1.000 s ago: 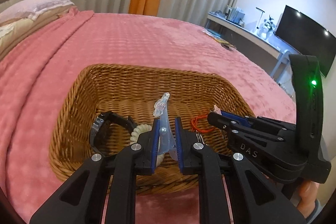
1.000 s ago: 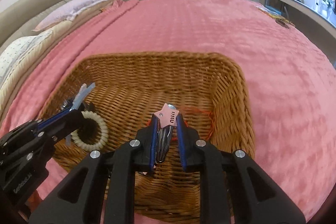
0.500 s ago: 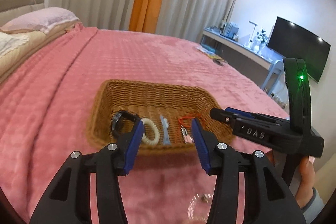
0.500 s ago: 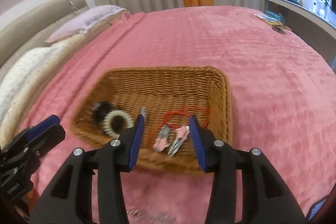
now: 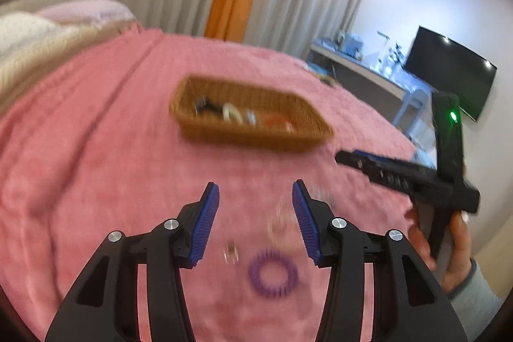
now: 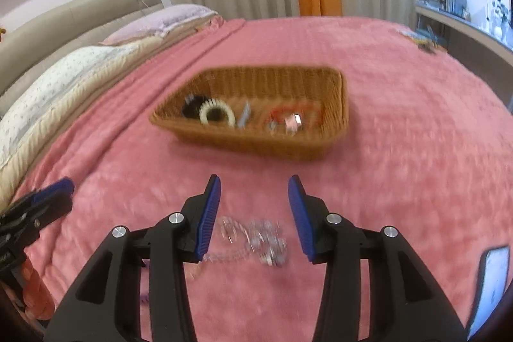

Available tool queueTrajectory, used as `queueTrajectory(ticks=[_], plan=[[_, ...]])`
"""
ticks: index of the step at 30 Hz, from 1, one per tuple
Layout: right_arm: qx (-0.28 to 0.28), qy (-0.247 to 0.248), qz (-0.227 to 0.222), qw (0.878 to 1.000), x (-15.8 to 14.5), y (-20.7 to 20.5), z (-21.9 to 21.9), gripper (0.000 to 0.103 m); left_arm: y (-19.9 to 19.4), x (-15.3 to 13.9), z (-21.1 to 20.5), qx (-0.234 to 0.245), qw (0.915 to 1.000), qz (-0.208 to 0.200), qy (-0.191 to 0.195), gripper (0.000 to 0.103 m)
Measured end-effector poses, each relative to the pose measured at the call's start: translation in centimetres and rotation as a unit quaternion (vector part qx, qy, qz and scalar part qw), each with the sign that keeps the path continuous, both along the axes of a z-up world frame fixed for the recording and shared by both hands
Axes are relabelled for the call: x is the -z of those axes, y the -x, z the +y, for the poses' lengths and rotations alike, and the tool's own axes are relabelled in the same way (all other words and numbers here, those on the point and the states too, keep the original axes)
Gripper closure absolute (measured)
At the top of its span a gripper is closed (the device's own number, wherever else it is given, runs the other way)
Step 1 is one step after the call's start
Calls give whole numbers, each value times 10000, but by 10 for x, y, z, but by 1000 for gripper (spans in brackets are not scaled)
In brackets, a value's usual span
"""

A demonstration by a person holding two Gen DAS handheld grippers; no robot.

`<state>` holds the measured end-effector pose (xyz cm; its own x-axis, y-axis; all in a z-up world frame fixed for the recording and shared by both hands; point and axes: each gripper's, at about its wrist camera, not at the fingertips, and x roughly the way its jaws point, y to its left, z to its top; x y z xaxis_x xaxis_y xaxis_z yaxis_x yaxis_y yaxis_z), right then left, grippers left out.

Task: Organize jewelry
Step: 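Grasp the purple coil hair tie with the left tool while the right tool grasps the crystal bracelet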

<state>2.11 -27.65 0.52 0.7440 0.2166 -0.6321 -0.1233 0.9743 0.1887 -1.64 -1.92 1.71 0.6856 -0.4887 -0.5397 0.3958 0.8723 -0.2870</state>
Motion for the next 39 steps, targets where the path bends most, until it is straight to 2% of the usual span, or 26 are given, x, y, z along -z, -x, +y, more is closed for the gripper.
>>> queueTrajectory(ticks=[3,7,13,20,22,24,26,29,31,39], plan=[[10,80,136,9999,21,1,0,63,2,25,4,104,9993,350,62,57],[31,141,450,9989,44,-3,-1,63,0,44,-2,142,9979,591,-213,57],[77,151,518,9985,56,-4,-3,63,-5,65,-9,148,9950,888,-444,57],[69,435,620,9971,61,-8,7,66,-2,70,-22,124,9933,774,-847,57],[34,527,580,9969,62,-8,12,71,0,70,-27,101,9927,711,-969,57],[-40,569,514,9970,61,-6,16,86,2,70,-31,60,9917,635,-1120,57],[-26,598,471,9971,60,-4,17,88,4,70,-33,-5,9911,580,-1197,79],[-74,384,315,9987,56,1,12,91,4,70,-30,13,9922,573,-1105,93],[-97,224,202,9995,53,4,7,95,4,69,-27,12,9935,580,-983,93],[-119,-92,-58,9999,46,13,-2,95,3,66,-10,-35,9975,591,-396,94]])
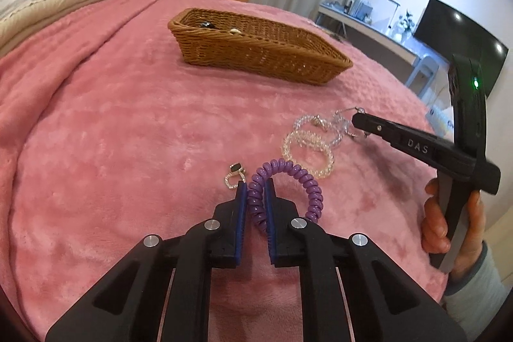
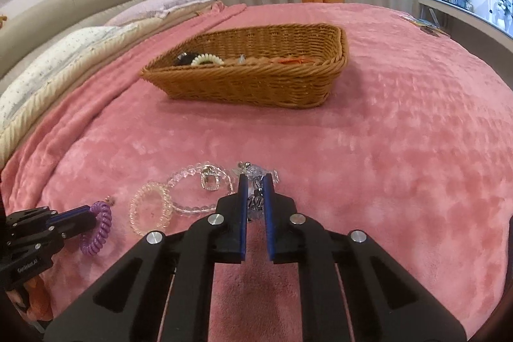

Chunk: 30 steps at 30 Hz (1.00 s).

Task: Organize jewelry
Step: 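Grasp the purple coil hair tie with the left tool while the right tool grasps the crystal bracelet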

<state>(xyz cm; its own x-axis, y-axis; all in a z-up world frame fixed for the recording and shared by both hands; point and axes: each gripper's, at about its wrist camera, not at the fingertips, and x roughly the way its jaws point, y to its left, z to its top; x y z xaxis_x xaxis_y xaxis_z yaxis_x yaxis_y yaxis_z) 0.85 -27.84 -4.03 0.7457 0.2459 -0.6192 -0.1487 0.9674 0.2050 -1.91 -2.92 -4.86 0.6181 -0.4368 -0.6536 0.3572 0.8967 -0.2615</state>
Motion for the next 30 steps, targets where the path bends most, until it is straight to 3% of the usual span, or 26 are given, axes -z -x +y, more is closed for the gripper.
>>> queueTrajectory(ticks=[12,20,25,30], plan=[[-35,-295,-342,9990,-8,13,-7,95,0,-2,3,-88,9999,-79,101,94],[-73,-317,-318,9990,-9,17,-4,95,2,-10,8,-140,9995,-213,210,94],[-151,-405,-269,9987,-16,19,-7,95,0,-23,15,-47,9979,-150,628,94],[-266,-407,-306,9983,-32,20,-8,95,-6,-49,14,5,9976,-328,611,94]])
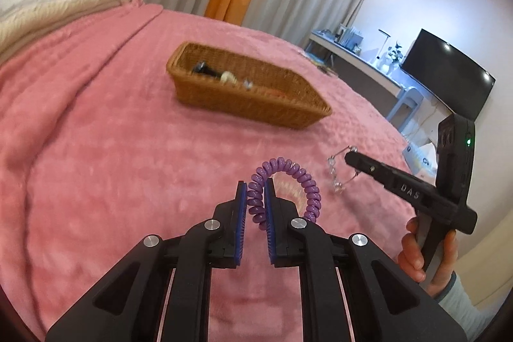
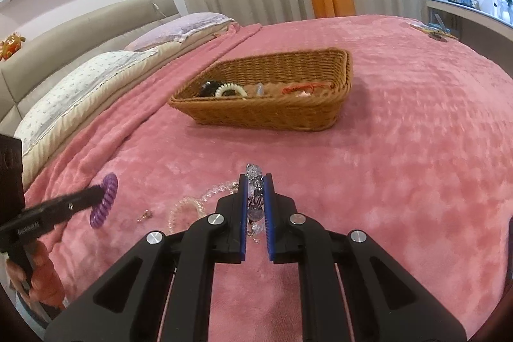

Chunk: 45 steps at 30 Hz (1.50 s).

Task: Organize jewelry
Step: 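Grasp the purple coil hair tie with the left tool while the right tool grasps the crystal bracelet, then carry both items into the basket and open both tools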

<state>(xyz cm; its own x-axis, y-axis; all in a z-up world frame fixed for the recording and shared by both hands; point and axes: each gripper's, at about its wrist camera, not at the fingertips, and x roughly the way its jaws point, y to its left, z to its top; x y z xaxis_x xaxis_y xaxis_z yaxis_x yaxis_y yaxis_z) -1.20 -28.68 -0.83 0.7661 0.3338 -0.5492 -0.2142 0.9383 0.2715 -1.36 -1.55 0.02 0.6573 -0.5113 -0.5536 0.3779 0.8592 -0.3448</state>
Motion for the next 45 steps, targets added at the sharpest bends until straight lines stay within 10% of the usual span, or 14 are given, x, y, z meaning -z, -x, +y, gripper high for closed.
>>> queueTrajectory(ticks=[19,24,39,43,45], plan=[[119,167,-1097,9938,-119,-80,-7,95,-128,-85,-42,58,9989,-438,159,94],[185,-73,-914,9956,-106,-126,-13,95,-171,-71,-51,75,9987,-219,454,94],[322,-60,289,9990,-15,-197,-13,94,-211,-12,-72,-215,9990,14,-380,94],[456,-115,323,9984,-14,-191,-20,51,-202,-16,-70,-254,9988,-70,-414,64],[502,-148,228,9984,-20,-182,-23,49,-194,-22,-66,-253,9987,-123,-421,64]])
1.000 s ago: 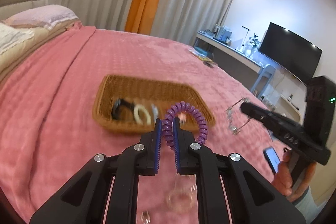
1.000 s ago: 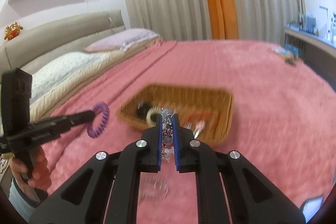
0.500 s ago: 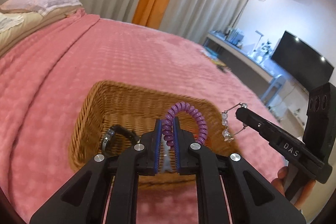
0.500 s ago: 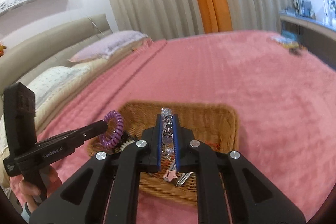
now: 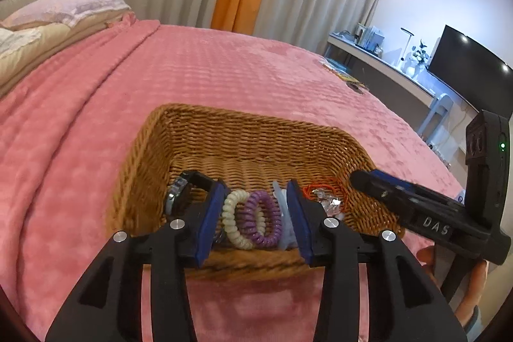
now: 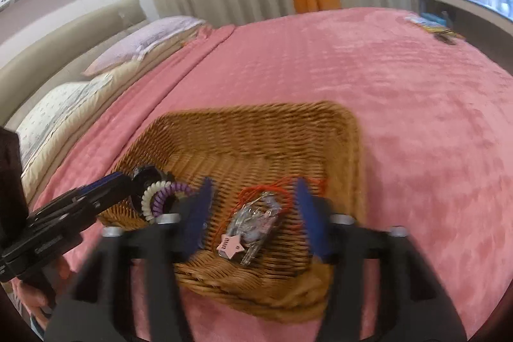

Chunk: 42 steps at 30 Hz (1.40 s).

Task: Organize jewelry
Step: 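Carry both items into the basket and open both tools, then grasp the clear bead bracelet with the left tool while the right tool grasps the crystal charm bracelet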

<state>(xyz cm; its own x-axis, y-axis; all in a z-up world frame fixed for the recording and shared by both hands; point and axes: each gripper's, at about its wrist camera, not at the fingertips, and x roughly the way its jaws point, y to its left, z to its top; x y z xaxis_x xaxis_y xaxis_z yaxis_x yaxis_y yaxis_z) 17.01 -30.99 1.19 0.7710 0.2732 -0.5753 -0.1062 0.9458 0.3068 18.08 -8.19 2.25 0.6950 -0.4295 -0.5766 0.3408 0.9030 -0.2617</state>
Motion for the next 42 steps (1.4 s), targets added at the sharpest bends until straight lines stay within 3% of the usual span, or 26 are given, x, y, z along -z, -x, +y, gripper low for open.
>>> queueTrajectory(ticks=[4,8,13,18,26,33,36,39,42], plan=[[-56,-306,-88,9995,-15,25,-8,49,24,-15,11,56,9999,-96,99,64],[-156,-247,-194,9994,-28,59,-2,49,60,-29,19,208,9994,-213,178,64],[-332,-43,-98,9994,-21,100,17,49,108,-29,30,315,9991,-151,237,64],[-534,-2,188,9984,7,127,35,57,138,-1,31,439,9988,179,134,64],[-557,18,406,9976,44,144,50,66,139,48,20,718,9943,767,-162,64],[-460,172,568,9972,62,147,51,66,134,65,5,768,9915,891,-549,64],[-509,252,548,9969,63,147,55,74,136,66,1,786,9911,830,-684,64],[-502,268,502,9971,62,148,55,76,138,70,-5,784,9896,844,-858,73],[-477,213,462,9976,62,149,53,76,139,72,-7,757,9894,829,-917,89]])
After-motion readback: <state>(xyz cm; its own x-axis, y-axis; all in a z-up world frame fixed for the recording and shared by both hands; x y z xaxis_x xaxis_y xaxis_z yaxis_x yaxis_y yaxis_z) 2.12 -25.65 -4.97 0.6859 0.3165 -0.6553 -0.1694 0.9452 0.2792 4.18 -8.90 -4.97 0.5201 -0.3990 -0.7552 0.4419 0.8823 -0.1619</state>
